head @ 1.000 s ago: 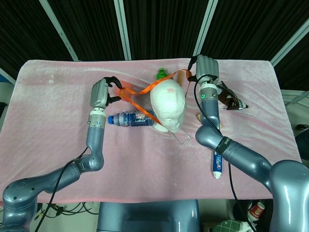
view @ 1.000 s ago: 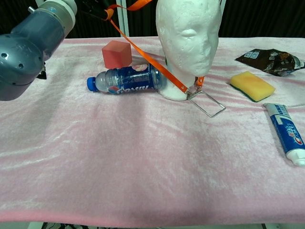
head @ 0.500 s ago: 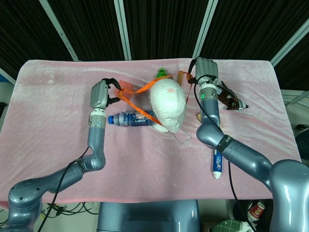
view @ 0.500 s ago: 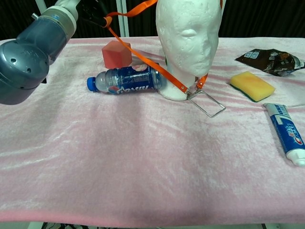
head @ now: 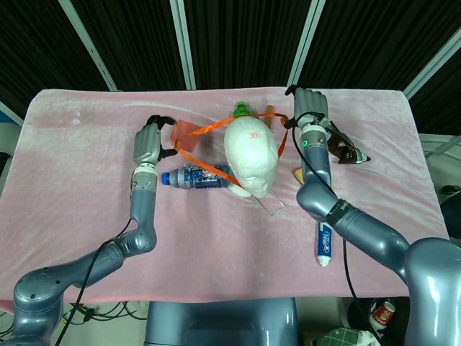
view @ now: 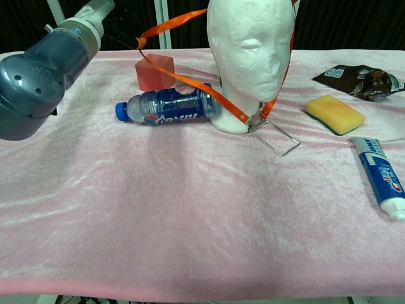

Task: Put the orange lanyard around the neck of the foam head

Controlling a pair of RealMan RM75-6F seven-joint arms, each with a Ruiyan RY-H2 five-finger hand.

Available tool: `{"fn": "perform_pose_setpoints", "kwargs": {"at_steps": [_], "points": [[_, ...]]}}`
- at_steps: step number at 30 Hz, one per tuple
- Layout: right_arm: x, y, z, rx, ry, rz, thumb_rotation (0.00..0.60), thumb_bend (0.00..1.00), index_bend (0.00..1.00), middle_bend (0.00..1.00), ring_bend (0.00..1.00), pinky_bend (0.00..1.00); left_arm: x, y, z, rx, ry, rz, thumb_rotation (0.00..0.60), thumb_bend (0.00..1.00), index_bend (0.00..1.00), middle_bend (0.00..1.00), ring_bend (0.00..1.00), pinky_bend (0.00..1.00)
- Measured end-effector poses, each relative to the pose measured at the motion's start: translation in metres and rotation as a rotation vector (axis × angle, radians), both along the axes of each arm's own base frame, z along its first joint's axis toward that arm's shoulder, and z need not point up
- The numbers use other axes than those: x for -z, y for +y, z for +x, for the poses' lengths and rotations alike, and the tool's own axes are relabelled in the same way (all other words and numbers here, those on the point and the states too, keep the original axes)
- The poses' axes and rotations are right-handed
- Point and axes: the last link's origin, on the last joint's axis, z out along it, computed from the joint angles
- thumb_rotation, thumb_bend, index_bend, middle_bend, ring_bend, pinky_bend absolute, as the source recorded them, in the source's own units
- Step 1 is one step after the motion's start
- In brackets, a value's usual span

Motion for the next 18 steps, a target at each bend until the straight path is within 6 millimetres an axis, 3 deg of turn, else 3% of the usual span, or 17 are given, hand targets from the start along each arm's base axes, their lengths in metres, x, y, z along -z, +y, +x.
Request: {"fn": "perform_pose_setpoints", "kwargs": {"at_steps": [7,15,18], "points": [[-0.008,0.002,0.0,0.013,0.005,0.014,0.6,0.15,0.27,0.16,0.24,0.17,0.0,-0.006,0.008,0.018,-0.004,-0.067,0.6,0.0,0.11,0.18,0.0,0.12],[-0.02,0.002,-0.006,0.024,-0.048,-0.019,0.6,0.16,0.26,0.17,0.24,0.17,-0.006,-0.009,0.013,0.02,-0.029,-0.069,0.6,0.0,0.11,0.18,0.0,0.11],[-0.03,0.003,-0.01,0.025,-0.085,-0.038,0.6,0.21,0.27,0.17,0.25,0.17,-0.01,-0.012,0.019,0.037,-0.043,-0.073,0.6,0.02,0.13,0.18,0.0,0.11]]}}
